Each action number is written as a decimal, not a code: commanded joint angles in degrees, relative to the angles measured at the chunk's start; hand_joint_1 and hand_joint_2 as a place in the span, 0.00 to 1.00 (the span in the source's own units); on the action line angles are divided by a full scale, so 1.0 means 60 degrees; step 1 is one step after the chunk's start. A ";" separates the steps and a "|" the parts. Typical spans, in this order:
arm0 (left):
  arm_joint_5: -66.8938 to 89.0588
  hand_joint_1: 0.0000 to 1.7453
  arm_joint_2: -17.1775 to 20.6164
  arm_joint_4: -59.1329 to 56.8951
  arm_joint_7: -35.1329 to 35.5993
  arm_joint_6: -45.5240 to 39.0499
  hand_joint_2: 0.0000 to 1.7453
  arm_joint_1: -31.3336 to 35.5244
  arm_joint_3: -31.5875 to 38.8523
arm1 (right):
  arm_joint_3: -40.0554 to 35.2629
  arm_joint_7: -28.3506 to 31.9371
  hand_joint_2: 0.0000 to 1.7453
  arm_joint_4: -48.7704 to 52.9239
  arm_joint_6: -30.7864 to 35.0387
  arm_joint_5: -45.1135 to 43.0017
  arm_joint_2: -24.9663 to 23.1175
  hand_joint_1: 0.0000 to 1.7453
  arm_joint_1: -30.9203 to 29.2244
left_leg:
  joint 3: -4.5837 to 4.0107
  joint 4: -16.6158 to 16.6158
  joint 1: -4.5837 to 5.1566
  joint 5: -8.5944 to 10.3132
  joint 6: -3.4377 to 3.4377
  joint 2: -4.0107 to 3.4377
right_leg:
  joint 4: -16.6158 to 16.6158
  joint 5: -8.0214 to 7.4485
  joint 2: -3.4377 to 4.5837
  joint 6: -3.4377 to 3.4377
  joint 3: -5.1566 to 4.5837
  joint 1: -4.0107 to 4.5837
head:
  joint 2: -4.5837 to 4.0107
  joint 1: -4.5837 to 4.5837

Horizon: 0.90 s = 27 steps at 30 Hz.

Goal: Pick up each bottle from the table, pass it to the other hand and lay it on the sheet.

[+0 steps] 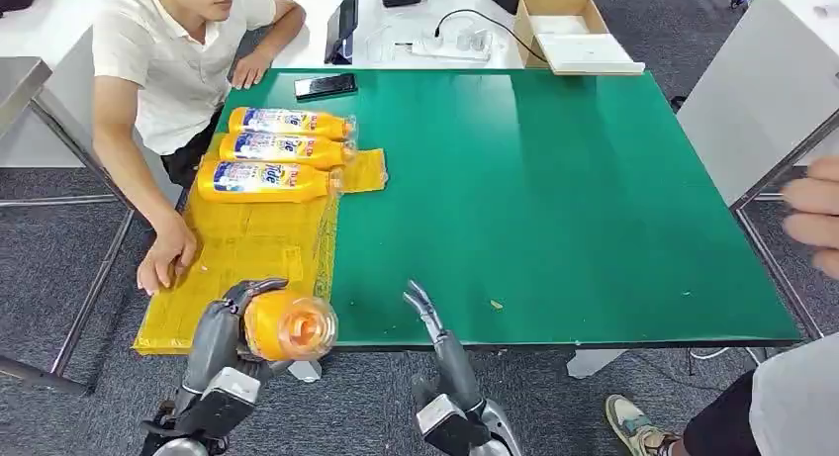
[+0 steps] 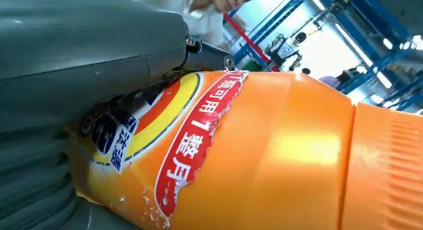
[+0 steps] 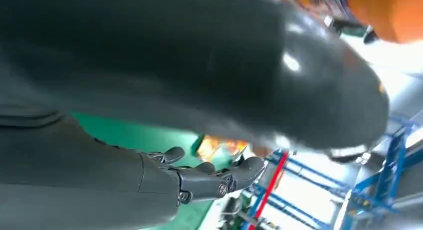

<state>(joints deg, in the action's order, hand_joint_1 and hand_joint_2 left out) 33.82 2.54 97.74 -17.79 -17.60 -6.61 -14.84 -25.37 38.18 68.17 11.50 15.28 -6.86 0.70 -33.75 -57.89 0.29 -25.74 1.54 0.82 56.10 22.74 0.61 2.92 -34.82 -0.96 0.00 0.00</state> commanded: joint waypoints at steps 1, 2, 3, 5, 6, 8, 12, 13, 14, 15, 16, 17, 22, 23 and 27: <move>0.2148 1.00 -0.0284 -0.5004 0.0999 -0.0082 1.00 0.2951 -0.1166 | 0.0327 0.0303 0.00 -0.0943 -0.0199 -0.0288 -0.0057 0.00 -0.0383 | 0.0046 0.0032 -0.0004 0.0019 -0.0019 0.0063 | -0.0029 0.0007 -0.0082 -0.0021 0.0069 0.0008 | 0.0000 0.0000; 0.2105 1.00 -0.0288 -0.5180 0.0938 -0.0144 1.00 0.3050 -0.1191 | 0.0322 0.0303 0.00 -0.0976 -0.0191 -0.0291 -0.0071 0.00 -0.0411 | 0.0038 0.0033 0.0003 0.0029 -0.0014 0.0076 | -0.0026 0.0000 -0.0086 -0.0018 0.0062 0.0001 | 0.0000 0.0004; 0.2090 1.00 -0.0270 -0.5215 0.0908 -0.0160 1.00 0.3062 -0.1180 | 0.0324 0.0303 0.00 -0.1004 -0.0188 -0.0290 -0.0082 0.00 -0.0437 | 0.0031 0.0023 0.0004 0.0018 -0.0009 0.0043 | -0.0019 -0.0002 -0.0049 -0.0013 0.0047 -0.0001 | 0.0000 -0.0004; 0.2198 1.00 -0.0257 -0.6012 0.1438 0.0348 1.00 0.3545 -0.1278 | 0.0321 0.0303 0.00 -0.1126 -0.0279 -0.0308 -0.0111 0.00 -0.0508 | 0.0024 0.0013 -0.0003 0.0014 -0.0011 0.0020 | -0.0013 -0.0007 -0.0025 -0.0014 0.0042 0.0006 | 0.0000 0.0004; 0.2163 1.00 -0.0358 -0.6843 0.1559 0.0484 1.00 0.4004 -0.1239 | 0.0361 0.0303 0.00 -0.1190 -0.0264 -0.0341 -0.0159 0.00 -0.0555 | 0.0040 0.0017 -0.0013 0.0010 -0.0019 0.0007 | -0.0019 -0.0010 -0.0022 -0.0024 0.0057 0.0016 | 0.0000 -0.0004; 0.2283 1.00 -0.0614 -0.8979 0.1774 0.0200 1.00 0.5128 -0.1018 | 0.0434 0.0303 0.00 -0.1433 -0.0287 -0.0450 -0.0270 0.00 -0.0677 | 0.0047 0.0026 -0.0008 0.0019 -0.0021 0.0015 | -0.0022 -0.0018 -0.0058 -0.0044 0.0060 0.0012 | 0.0000 0.0000; 0.2360 1.00 -0.0831 -1.1637 0.1780 -0.0523 1.00 0.6477 -0.0548 | 0.0649 0.0303 0.00 -0.1798 -0.0050 -0.0746 -0.0372 0.00 -0.0735 | 0.0040 0.0022 -0.0001 0.0027 -0.0014 0.0000 | -0.0014 -0.0025 -0.0040 -0.0035 0.0048 0.0005 | 0.0000 0.0000; 0.2263 1.00 -0.0885 -1.1998 0.1746 -0.0671 1.00 0.6648 -0.0340 | 0.0687 0.0303 0.00 -0.1820 0.0005 -0.0835 -0.0363 0.00 -0.0710 | 0.0052 0.0025 -0.0007 0.0032 -0.0022 0.0006 | -0.0021 -0.0028 -0.0048 -0.0044 0.0066 0.0012 | -0.0004 0.0004; 0.2119 1.00 -0.0920 -1.2197 0.1765 -0.0606 1.00 0.6744 -0.0157 | 0.0764 0.0303 0.00 -0.1828 0.0094 -0.0920 -0.0361 0.00 -0.0670 | 0.0054 0.0020 -0.0009 0.0029 -0.0017 -0.0011 | -0.0017 -0.0032 -0.0021 -0.0040 0.0065 0.0013 | 0.0000 0.0000; 0.2013 1.00 -0.0946 -1.2312 0.1747 -0.0541 1.00 0.6792 -0.0040 | 0.0822 0.0303 0.00 -0.1834 0.0152 -0.0989 -0.0359 0.00 -0.0644 | 0.0066 0.0021 -0.0014 0.0026 -0.0023 -0.0029 | -0.0020 -0.0035 -0.0007 -0.0047 0.0074 0.0017 | -0.0004 -0.0004; 0.1839 1.00 -0.0987 -1.2445 0.1721 -0.0394 1.00 0.6838 0.0125 | 0.0908 0.0303 0.00 -0.1835 0.0242 -0.1077 -0.0356 0.00 -0.0606 | 0.0063 0.0017 -0.0005 0.0023 -0.0015 -0.0039 | -0.0011 -0.0033 -0.0002 -0.0041 0.0065 0.0008 | -0.0004 0.0000; 0.1789 1.00 -0.0996 -1.2510 0.1739 -0.0299 1.00 0.6857 0.0167 | 0.0961 0.0303 0.00 -0.1865 0.0271 -0.1125 -0.0360 0.00 -0.0599 | 0.0072 0.0020 -0.0008 0.0023 -0.0018 -0.0047 | -0.0014 -0.0035 0.0001 -0.0045 0.0072 0.0012 | 0.0000 0.0000; 0.1528 1.00 -0.1016 -1.2955 0.2197 0.0237 1.00 0.6959 0.0461 | 0.1310 0.0303 0.00 -0.1942 0.0442 -0.1305 -0.0394 0.00 -0.0597 | 0.0121 0.0026 -0.0005 0.0018 -0.0022 -0.0057 | -0.0014 -0.0032 0.0009 -0.0046 0.0118 0.0009 | 0.0000 -0.0004; 0.1586 1.00 -0.0990 -1.3038 0.2270 0.0316 1.00 0.6952 0.0418 | 0.1376 0.0303 0.00 -0.1979 0.0447 -0.1325 -0.0414 0.00 -0.0618 | 0.0129 0.0021 -0.0003 0.0015 -0.0019 -0.0060 | -0.0010 -0.0032 0.0015 -0.0042 0.0124 0.0008 | 0.0000 0.0000; 0.1881 1.00 -0.0938 -1.3196 0.2506 0.0696 1.00 0.6921 0.0145 | 0.1504 0.0303 0.00 -0.2049 0.0403 -0.1346 -0.0461 0.00 -0.0641 | 0.0153 0.0031 -0.0002 0.0008 -0.0033 -0.0078 | -0.0013 -0.0037 0.0032 -0.0047 0.0149 0.0007 | -0.0004 0.0000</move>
<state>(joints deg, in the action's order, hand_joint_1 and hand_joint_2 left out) 43.80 -3.06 29.37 -5.18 -16.85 35.85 -15.76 -19.98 38.18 60.67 13.88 7.65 -8.79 -1.74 -32.95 -57.85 0.29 -25.73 1.41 0.55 56.14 22.59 0.69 2.73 -33.99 -0.94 -0.02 0.00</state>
